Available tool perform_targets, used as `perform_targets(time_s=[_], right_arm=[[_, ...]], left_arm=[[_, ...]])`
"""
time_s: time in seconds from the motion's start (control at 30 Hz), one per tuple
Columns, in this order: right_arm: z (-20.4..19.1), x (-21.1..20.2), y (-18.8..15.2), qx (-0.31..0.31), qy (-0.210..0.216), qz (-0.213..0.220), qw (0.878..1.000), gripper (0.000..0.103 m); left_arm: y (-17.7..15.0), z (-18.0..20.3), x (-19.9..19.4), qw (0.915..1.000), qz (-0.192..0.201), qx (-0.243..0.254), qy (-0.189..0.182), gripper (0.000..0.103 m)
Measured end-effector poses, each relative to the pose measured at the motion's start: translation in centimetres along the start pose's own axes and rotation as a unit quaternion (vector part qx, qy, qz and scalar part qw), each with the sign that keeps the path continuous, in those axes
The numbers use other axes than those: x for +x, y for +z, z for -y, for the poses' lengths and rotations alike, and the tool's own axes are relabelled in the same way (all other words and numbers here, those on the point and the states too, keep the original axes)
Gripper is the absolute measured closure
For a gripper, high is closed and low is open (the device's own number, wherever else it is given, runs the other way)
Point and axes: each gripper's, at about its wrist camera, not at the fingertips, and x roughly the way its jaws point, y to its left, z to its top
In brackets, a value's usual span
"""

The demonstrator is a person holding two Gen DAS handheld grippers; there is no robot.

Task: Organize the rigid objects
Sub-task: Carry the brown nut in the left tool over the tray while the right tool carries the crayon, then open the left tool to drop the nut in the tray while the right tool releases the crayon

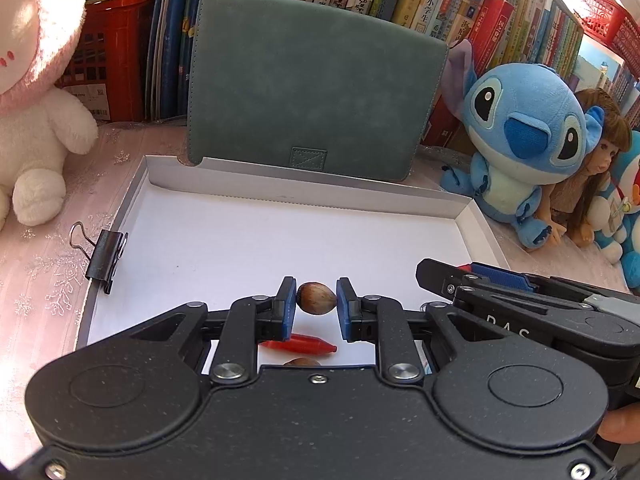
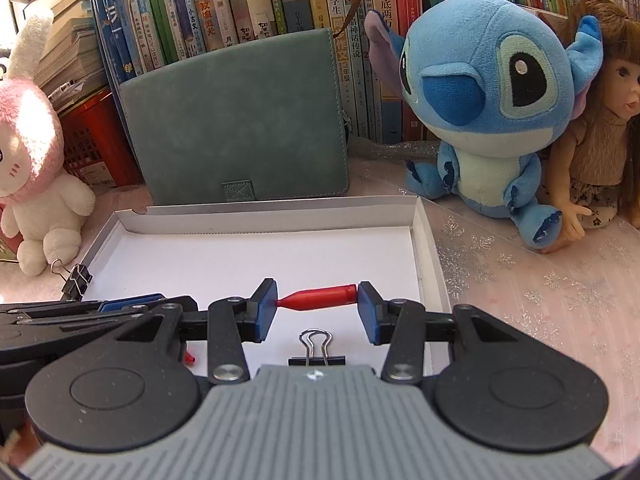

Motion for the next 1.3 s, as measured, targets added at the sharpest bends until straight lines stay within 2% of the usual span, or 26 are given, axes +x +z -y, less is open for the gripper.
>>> perform_targets(time_s=[0.5,1.0,1.3], right_arm=[[-0.9,1.5,-0.4,-0.029,-0.013,-0.016,0.999,0.053],[-1.1,1.5,-0.6,-0.048,-0.022,-0.061,0.997,0.053],[-1.2,1.6,-0.9,-0.05,-0.023,-0.069,0.996,0.048]], left_arm=[[-0.8,0.1,0.7,0.9998,-0.003,0.013,0.017,0.083],[-0.9,-0.2,0.3,0.9997,-0.011,0.013,0.016,0.083],[-1.0,-0.1,0.2,0.9997,-0.009,0.016,0.018,0.083]])
